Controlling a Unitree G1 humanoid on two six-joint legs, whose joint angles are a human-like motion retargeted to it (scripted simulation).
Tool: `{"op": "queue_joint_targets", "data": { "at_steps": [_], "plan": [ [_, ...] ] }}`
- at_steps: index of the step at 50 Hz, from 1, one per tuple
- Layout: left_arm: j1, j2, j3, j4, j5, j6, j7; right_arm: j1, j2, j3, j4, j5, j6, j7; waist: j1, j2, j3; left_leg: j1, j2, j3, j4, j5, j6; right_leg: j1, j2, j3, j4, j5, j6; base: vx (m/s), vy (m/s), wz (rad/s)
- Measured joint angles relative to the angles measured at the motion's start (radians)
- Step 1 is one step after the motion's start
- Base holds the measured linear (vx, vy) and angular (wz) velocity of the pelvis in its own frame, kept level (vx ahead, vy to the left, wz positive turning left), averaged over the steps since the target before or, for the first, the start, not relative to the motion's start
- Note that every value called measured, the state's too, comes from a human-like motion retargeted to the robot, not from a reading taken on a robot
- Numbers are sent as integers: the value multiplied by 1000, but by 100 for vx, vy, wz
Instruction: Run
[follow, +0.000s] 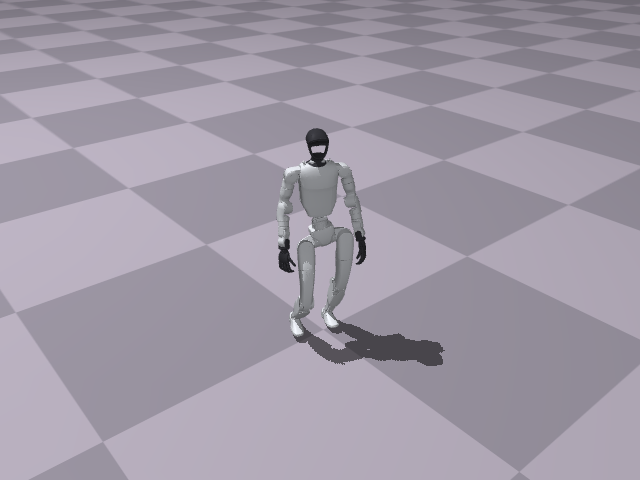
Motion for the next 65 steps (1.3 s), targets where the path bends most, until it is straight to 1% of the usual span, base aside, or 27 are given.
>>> {"op": "queue_joint_targets", "data": {
  "at_steps": [2,3,5,7,8,10,12,14,16,26,28,30,35,40,45,50,55,57,60,63,65],
  "plan": [
    [-19,9,14,21,-7,-24,8,-24,16,-9,25,6,-23,-12,-3,8,-32,-99,25,-14,115,-57,-4,-16,15,-44,-32,-35,-17,6,-15,47],
    [-26,14,22,28,-12,-34,9,-38,24,-12,39,7,-33,-18,1,41,-67,-172,70,-24,177,-88,-10,-37,57,-77,-73,-31,-33,3,-16,24],
    [-14,8,31,29,-18,-41,14,-37,28,-11,45,8,-40,-28,13,51,-75,-229,99,-21,269,-110,-22,-52,71,-99,-63,-44,-44,-2,-16,1],
    [-10,9,39,18,-27,-46,15,-49,22,-16,46,10,-48,-40,39,109,-116,-294,176,-41,317,-142,-34,-57,152,-140,-150,-24,-68,3,-15,-17],
    [-2,4,40,16,-29,-47,16,-46,22,-15,46,10,-49,-45,43,109,-110,-308,185,-39,355,-147,-38,-61,153,-146,-130,-30,-70,-1,-13,-10],
    [-2,0,44,6,-38,-49,12,-60,12,-22,45,16,-53,-53,62,144,-135,-345,232,-54,368,-154,-44,-54,204,-170,-210,-9,-86,2,-11,-8],
    [10,-8,44,3,-44,-51,11,-56,13,-24,44,18,-54,-60,68,153,-129,-364,253,-52,422,-165,-47,-59,213,-180,-187,-14,-89,0,-8,-2],
    [7,-11,46,-3,-51,-51,4,-64,6,-31,44,24,-55,-61,77,172,-150,-382,274,-60,406,-164,-44,-47,240,-193,-260,7,-96,7,-6,0],
    [11,-14,46,-4,-57,-51,2,-62,6,-34,46,29,-55,-61,82,182,-159,-391,283,-64,406,-166,-43,-42,250,-199,-282,15,-98,0,0,0],
    [40,-33,45,-14,-81,-56,5,-43,-9,-34,58,41,-57,-63,80,190,-192,-368,265,-72,336,-160,-29,-18,245,-197,-344,29,-90,0,0,0],
    [51,-39,42,-15,-84,-57,8,-33,-7,-31,61,42,-58,-66,80,194,-185,-369,271,-69,368,-171,-31,-25,242,-197,-302,23,-87,-1,3,-1],
    [48,-44,43,-17,-90,-59,10,-37,-16,-32,61,45,-59,-66,75,187,-201,-351,251,-67,307,-156,-23,-13,231,-191,-346,28,-84,5,5,5],
    [65,-55,37,-18,-98,-61,16,-23,-20,-27,63,48,-60,-75,70,188,-187,-341,247,-60,341,-167,-22,-18,217,-188,-285,16,-79,0,0,0],
    [61,-63,32,-23,-113,-62,17,-29,-36,-26,63,53,-61,-85,62,178,-193,-309,215,-58,272,-151,-8,1,196,-180,-318,12,-76,0,0,0],
    [76,-72,22,-26,-121,-63,19,-19,-39,-18,65,53,-62,-96,58,177,-169,-307,213,-50,324,-165,-6,-7,181,-177,-249,-3,-74,0,0,0],
    [74,-77,11,-39,-138,-61,13,-26,-56,-12,64,55,-62,-107,53,171,-174,-297,191,-49,283,-157,8,0,169,-171,-273,-7,-76,0,0,0],
    [94,-88,-7,-54,-157,-61,10,-12,-65,1,63,53,-64,-122,48,170,-150,-310,188,-41,352,-177,18,-19,156,-164,-195,-25,-75,0,2,1],
    [90,-90,-14,-66,-175,-58,8,-19,-81,3,59,53,-65,-130,44,165,-161,-312,168,-41,316,-169,33,-25,146,-158,-216,-27,-75,7,6,5],
    [87,-84,-25,-78,-197,-57,15,-16,-95,7,51,54,-66,-145,36,163,-152,-325,153,-36,345,-176,47,-49,130,-148,-163,-38,-73,1,7,3],
    [63,-51,-31,-88,-215,-57,33,-12,-104,14,35,55,-69,-162,21,167,-135,-343,143,-23,412,-191,61,-88,104,-151,-51,-49,-73,-3,6,-3],
    [45,-38,-39,-94,-234,-52,40,-19,-106,16,16,60,-70,-174,0,165,-121,-359,128,-13,457,-201,77,-137,70,-159,62,-30,-72,-3,6,6]
  ]
}}
